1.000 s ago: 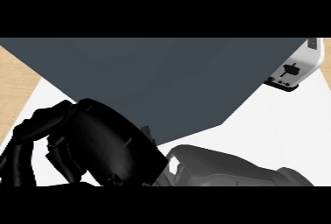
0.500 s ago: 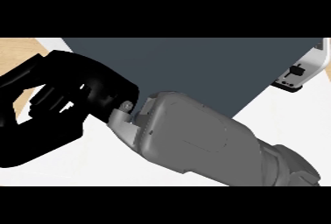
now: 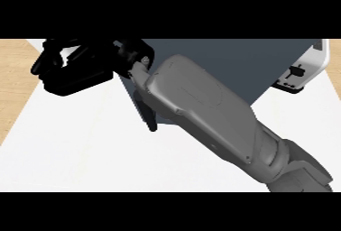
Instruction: Pick up the wine, place it into the cabinet and close the cabinet
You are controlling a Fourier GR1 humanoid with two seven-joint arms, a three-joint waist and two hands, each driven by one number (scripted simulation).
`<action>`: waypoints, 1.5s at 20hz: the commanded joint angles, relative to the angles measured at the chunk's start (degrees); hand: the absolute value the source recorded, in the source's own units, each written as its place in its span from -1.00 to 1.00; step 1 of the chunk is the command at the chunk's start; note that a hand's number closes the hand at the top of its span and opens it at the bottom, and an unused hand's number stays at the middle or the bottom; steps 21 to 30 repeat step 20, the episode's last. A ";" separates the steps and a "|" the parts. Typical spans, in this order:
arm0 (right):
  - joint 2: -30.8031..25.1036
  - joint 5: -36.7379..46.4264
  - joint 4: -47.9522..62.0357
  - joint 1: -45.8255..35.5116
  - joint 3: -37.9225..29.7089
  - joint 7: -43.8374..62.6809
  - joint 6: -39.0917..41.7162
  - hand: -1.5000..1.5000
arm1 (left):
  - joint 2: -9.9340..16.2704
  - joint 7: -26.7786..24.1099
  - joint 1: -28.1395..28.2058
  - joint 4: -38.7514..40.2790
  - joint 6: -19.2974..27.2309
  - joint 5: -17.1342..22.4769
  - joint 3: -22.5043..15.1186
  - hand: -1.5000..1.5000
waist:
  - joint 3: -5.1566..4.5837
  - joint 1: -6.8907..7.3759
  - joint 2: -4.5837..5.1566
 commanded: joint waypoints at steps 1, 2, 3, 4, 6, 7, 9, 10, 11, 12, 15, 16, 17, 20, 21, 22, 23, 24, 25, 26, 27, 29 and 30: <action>-2.35 2.75 10.07 -0.54 -4.48 -7.07 0.08 1.00 | -0.96 -0.49 1.25 -0.29 -0.71 0.02 1.26 -1.00 | 0.50 -0.35 0.71; -4.41 3.02 9.26 1.53 -3.89 -8.03 0.76 1.00 | -1.60 -0.98 1.47 0.62 -0.24 -1.57 0.16 -1.00 | 0.52 -1.33 0.69; -4.10 3.31 9.91 1.02 -4.32 -8.68 -1.39 1.00 | 0.57 1.33 1.45 -0.93 -1.26 1.61 2.57 -1.00 | 0.58 -1.00 0.53; -4.50 3.05 11.56 1.00 -4.30 -9.58 0.21 1.00 | 0.73 0.94 -0.12 0.75 -0.87 0.81 2.81 -1.00 | 0.52 -1.26 1.04; -6.88 2.60 11.86 2.93 -4.40 -10.56 2.20 1.00 | -0.13 1.23 0.33 -0.58 -0.43 0.26 0.94 -1.00 | 0.56 -2.13 1.20; -6.45 3.18 13.27 2.14 -4.93 -11.54 0.07 1.00 | 1.16 1.42 0.81 -0.99 -2.29 0.87 2.45 -1.00 | 0.53 -1.11 1.14; -7.31 2.86 12.89 3.52 -4.63 -12.70 1.67 1.00 | 0.30 1.79 0.31 -1.17 -2.34 1.68 1.34 -1.00 | 0.52 -2.10 1.21; -8.00 3.00 13.66 2.38 -4.86 -12.62 1.57 1.00 | 0.43 2.53 -1.26 -2.33 -1.48 2.50 0.88 -1.00 | 0.54 -2.58 1.73; -7.69 3.31 13.84 4.45 -4.26 -13.96 1.06 1.00 | 0.37 2.41 0.42 -2.18 -2.54 2.44 1.17 -1.00 | 0.54 -1.93 1.32; -8.68 2.47 13.89 2.50 -5.39 -12.73 1.23 1.00 | 0.65 3.04 -0.55 -3.55 -1.67 2.46 0.62 -1.00 | 0.60 -2.41 1.39; -8.71 2.28 13.80 4.88 -5.20 -15.20 -0.27 1.00 | -0.63 2.82 -0.40 -3.13 -1.09 2.18 -0.74 -1.00 | 0.56 -3.81 1.61; -9.00 1.77 14.14 2.83 -5.53 -14.45 0.04 1.00 | 0.04 3.63 -1.36 -3.58 -0.90 2.64 -0.75 -1.00 | 0.55 -3.84 1.90; -9.03 1.73 14.13 3.90 -4.86 -15.33 0.64 1.00 | -0.84 3.42 -1.52 -4.60 0.10 2.44 -1.60 -1.00 | 0.62 -4.03 2.01; -7.89 1.12 14.54 3.48 -3.69 -15.54 0.62 1.00 | -0.73 4.52 -2.42 -5.36 -0.07 2.49 -3.41 -1.00 | 0.55 -4.43 2.02; -7.89 1.12 14.54 3.48 -3.69 -15.54 0.62 1.00 | -0.73 4.52 -2.42 -5.36 -0.07 2.49 -3.41 -1.00 | 0.55 -4.43 2.02; -7.89 1.12 14.54 3.48 -3.69 -15.54 0.62 1.00 | -0.73 4.52 -2.42 -5.36 -0.07 2.49 -3.41 -1.00 | 0.55 -4.43 2.02; -7.89 1.12 14.54 3.48 -3.69 -15.54 0.62 1.00 | -0.73 4.52 -2.42 -5.36 -0.07 2.49 -3.41 -1.00 | 0.55 -4.43 2.02; -7.89 1.12 14.54 3.48 -3.69 -15.54 0.62 1.00 | -0.73 4.52 -2.42 -5.36 -0.07 2.49 -3.41 -1.00 | 0.55 -4.43 2.02; -7.89 1.12 14.54 3.48 -3.69 -15.54 0.62 1.00 | -0.73 4.52 -2.42 -5.36 -0.07 2.49 -3.41 -1.00 | 0.55 -4.43 2.02; -7.89 1.12 14.54 3.48 -3.69 -15.54 0.62 1.00 | -0.73 4.52 -2.42 -5.36 -0.07 2.49 -3.41 -1.00 | 0.55 -4.43 2.02; -7.89 1.12 14.54 3.48 -3.69 -15.54 0.62 1.00 | -0.73 4.52 -2.42 -5.36 -0.07 2.49 -3.41 -1.00 | 0.55 -4.43 2.02; -7.89 1.12 14.54 3.48 -3.69 -15.54 0.62 1.00 | -0.73 4.52 -2.42 -5.36 -0.07 2.49 -3.41 -1.00 | 0.55 -4.43 2.02; -7.89 1.12 14.54 3.48 -3.69 -15.54 0.62 1.00 | -0.73 4.52 -2.42 -5.36 -0.07 2.49 -3.41 -1.00 | 0.55 -4.43 2.02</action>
